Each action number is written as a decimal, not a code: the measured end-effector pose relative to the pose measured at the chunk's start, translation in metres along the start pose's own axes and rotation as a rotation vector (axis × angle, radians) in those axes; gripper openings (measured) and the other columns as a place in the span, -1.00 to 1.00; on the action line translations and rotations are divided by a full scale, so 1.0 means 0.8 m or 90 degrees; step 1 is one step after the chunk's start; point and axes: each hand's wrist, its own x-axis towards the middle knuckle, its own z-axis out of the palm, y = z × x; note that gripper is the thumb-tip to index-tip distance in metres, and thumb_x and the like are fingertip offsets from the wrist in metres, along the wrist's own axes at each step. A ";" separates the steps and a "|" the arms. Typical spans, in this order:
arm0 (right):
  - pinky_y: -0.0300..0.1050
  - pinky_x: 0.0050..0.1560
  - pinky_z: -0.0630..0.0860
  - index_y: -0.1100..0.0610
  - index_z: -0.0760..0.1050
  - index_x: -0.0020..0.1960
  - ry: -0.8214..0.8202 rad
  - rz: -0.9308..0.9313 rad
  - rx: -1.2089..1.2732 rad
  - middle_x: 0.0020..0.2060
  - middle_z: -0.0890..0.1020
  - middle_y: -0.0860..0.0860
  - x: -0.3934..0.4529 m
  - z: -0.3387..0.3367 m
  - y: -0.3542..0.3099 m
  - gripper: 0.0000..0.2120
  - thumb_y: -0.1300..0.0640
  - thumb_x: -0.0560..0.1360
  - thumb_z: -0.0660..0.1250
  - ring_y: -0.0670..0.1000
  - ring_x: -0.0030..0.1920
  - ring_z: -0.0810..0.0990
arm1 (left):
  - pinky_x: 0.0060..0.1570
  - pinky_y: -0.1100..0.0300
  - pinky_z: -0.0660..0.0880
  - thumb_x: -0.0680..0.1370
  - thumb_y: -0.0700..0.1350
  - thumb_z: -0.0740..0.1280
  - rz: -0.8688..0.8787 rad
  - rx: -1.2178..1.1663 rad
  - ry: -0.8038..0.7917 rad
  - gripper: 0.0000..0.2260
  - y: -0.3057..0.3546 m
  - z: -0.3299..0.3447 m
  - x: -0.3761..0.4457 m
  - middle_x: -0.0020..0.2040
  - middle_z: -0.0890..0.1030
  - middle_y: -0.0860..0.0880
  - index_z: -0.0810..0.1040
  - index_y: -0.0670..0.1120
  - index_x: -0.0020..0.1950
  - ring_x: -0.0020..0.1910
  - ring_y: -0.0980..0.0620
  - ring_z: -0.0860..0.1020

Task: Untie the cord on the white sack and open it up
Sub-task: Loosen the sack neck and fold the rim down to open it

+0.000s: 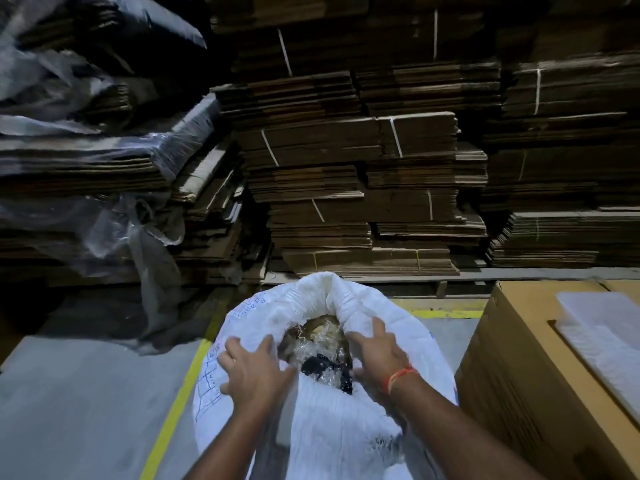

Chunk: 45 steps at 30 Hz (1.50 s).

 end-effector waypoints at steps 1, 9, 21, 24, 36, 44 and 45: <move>0.15 0.33 0.46 -0.18 0.23 0.52 -0.014 0.065 0.082 0.54 0.22 0.14 0.003 0.008 0.002 -0.33 -0.16 0.48 0.40 0.29 0.40 0.38 | 0.12 -0.14 0.53 0.43 0.29 0.51 0.007 -0.001 -0.018 -0.41 -0.001 0.006 -0.008 0.49 0.07 -0.12 0.44 0.25 0.42 0.45 -0.19 0.15; 0.01 0.13 0.48 -0.02 0.39 0.45 -0.048 0.034 0.018 0.37 0.46 0.19 0.022 0.005 0.032 -0.55 -0.03 0.58 0.30 0.24 0.19 0.54 | 0.17 0.13 0.57 0.54 -0.27 0.25 0.113 0.037 -0.104 -0.51 -0.007 0.035 -0.016 0.30 0.22 -0.13 0.55 0.11 0.41 0.22 -0.24 0.51; -0.06 0.24 0.50 0.02 0.49 0.32 0.012 0.013 -0.242 0.29 0.46 0.11 0.017 -0.070 0.093 -0.58 0.15 0.48 0.40 0.13 0.27 0.56 | -0.06 0.11 0.49 0.45 -0.11 0.35 0.125 0.063 0.015 -0.95 -0.081 -0.026 0.006 0.04 0.28 0.00 0.55 -0.07 -0.19 0.14 -0.09 0.39; -0.13 0.10 0.52 0.05 0.56 0.18 0.027 0.019 -0.208 0.09 0.50 0.08 0.021 -0.069 0.107 -0.68 0.21 0.43 0.39 0.12 0.15 0.59 | -0.07 0.14 0.56 0.38 -0.04 0.48 0.140 0.056 0.044 -0.76 -0.105 -0.033 0.016 0.03 0.27 0.02 0.44 0.06 -0.36 0.09 -0.08 0.37; -0.07 0.25 0.54 -0.02 0.55 0.31 0.117 -0.019 -0.046 0.21 0.43 0.06 -0.010 -0.030 0.086 -0.57 0.06 0.44 0.38 0.11 0.17 0.56 | 0.09 0.14 0.54 0.56 -0.01 0.38 0.258 0.028 0.048 -0.80 -0.085 -0.004 -0.001 0.33 0.37 -0.03 0.72 0.16 0.14 0.34 -0.05 0.50; -0.30 0.20 0.49 0.04 0.60 0.24 0.279 -0.087 0.103 0.17 0.42 -0.05 -0.102 0.009 0.066 -0.72 0.13 0.53 0.42 -0.04 0.16 0.50 | -0.11 0.14 0.51 0.57 0.09 0.41 0.264 -0.028 0.033 -0.74 -0.084 -0.007 -0.028 0.47 0.30 -0.01 0.64 0.15 0.25 0.13 -0.07 0.64; -0.40 0.17 0.42 0.05 0.61 0.23 0.277 -0.093 0.117 0.14 0.41 -0.07 -0.115 0.012 0.063 -0.74 0.14 0.54 0.42 -0.07 0.15 0.48 | -0.13 0.15 0.49 0.56 0.10 0.41 0.269 -0.036 0.031 -0.73 -0.085 -0.008 -0.035 0.47 0.30 0.00 0.64 0.15 0.25 0.06 -0.05 0.64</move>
